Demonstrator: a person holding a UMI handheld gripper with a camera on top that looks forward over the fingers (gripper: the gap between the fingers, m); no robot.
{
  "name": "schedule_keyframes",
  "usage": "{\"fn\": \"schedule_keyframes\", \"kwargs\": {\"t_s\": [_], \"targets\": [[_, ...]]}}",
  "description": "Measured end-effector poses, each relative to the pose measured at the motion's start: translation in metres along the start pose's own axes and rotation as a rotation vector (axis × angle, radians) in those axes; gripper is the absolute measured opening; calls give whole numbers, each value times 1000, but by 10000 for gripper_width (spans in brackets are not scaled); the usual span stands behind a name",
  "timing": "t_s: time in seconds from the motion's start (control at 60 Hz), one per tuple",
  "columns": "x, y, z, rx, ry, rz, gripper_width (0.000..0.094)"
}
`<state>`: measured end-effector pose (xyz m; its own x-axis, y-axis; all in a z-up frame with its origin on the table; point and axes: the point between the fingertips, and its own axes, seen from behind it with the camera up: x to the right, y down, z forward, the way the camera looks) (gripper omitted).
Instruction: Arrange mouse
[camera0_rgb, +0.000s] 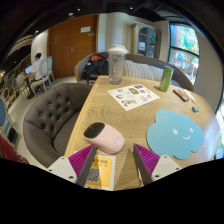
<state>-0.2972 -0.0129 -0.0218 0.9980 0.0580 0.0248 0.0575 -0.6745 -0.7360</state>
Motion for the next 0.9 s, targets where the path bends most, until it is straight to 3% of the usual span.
{"fn": "schedule_keyframes", "kwargs": {"t_s": [0.333,0.383,0.467,0.65,0.8,0.9], "targets": [[-6,-48,44,53,-134,-54,774],[-7,-54,50,58,-148,-66,723],[0,-61,60,68,-123,-56,539],[5,-61,63,36,-67,-4,481],[-7,-58,40,-37,-189,62,390],[30,-88,2,42,-158,50,390]]}}
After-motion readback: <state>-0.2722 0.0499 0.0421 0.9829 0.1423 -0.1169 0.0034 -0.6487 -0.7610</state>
